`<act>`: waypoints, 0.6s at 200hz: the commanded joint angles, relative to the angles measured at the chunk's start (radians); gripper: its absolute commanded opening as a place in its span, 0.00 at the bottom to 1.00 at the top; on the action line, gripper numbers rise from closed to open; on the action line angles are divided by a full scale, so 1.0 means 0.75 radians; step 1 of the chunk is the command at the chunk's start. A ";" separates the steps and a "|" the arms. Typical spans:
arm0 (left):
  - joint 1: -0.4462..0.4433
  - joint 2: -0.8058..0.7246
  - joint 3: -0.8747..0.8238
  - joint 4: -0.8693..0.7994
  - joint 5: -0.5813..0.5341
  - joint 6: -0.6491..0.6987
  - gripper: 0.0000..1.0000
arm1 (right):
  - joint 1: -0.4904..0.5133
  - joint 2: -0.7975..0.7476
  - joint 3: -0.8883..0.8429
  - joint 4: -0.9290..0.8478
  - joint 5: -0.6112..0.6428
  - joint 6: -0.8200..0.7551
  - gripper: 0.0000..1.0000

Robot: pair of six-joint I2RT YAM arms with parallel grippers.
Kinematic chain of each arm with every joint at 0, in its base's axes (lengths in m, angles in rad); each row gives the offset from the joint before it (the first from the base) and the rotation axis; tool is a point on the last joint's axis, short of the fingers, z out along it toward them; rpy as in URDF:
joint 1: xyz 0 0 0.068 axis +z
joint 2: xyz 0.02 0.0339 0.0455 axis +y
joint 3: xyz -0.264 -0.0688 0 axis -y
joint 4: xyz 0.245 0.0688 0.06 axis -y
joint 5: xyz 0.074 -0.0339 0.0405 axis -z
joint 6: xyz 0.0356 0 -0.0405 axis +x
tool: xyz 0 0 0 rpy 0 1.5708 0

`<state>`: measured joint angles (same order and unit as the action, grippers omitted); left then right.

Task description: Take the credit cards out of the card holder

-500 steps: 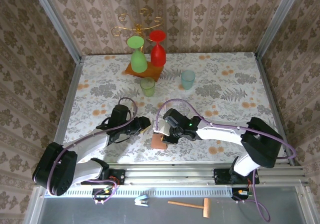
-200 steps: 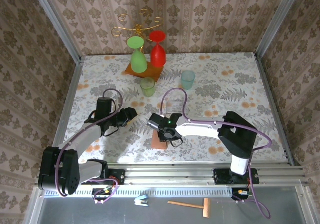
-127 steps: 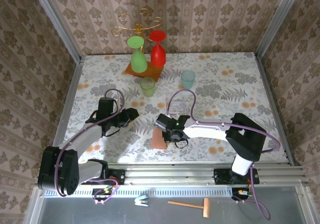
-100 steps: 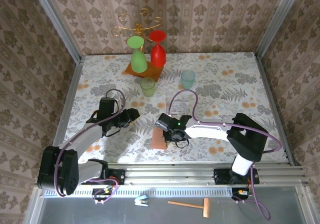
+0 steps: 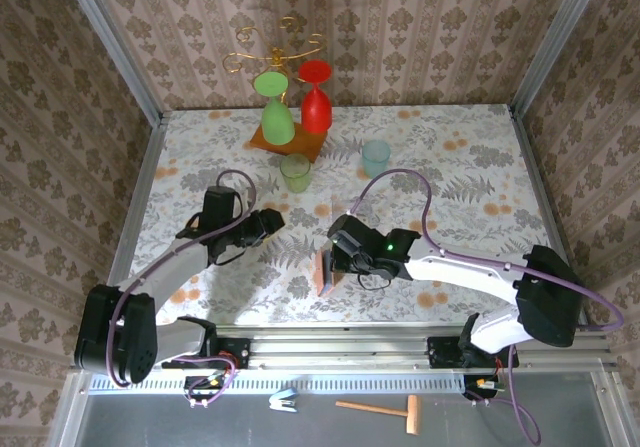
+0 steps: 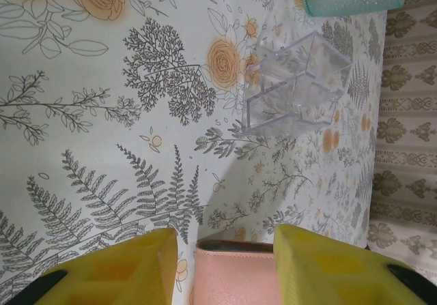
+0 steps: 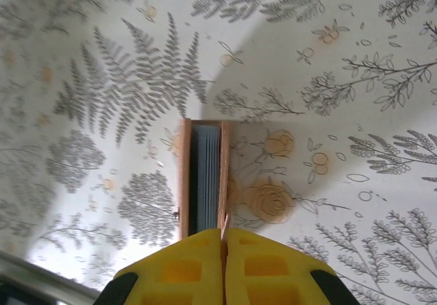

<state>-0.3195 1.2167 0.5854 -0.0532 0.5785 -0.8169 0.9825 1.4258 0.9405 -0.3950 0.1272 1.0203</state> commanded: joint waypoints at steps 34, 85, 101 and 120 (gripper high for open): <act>0.005 0.009 0.050 -0.009 0.011 0.038 0.42 | 0.031 -0.015 0.012 0.167 0.119 0.212 0.00; 0.023 -0.023 0.048 -0.050 0.032 0.064 0.42 | 0.034 0.126 0.065 0.347 0.211 0.364 0.00; 0.035 -0.054 0.048 -0.079 0.036 0.075 0.42 | 0.033 0.190 0.121 0.375 0.228 0.377 0.00; 0.051 -0.095 0.044 -0.115 0.033 0.085 0.43 | 0.032 0.249 0.175 0.407 0.252 0.397 0.00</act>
<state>-0.2989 1.1999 0.5945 -0.0910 0.5842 -0.7883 1.0042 1.5703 1.0054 -0.1654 0.2279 1.2617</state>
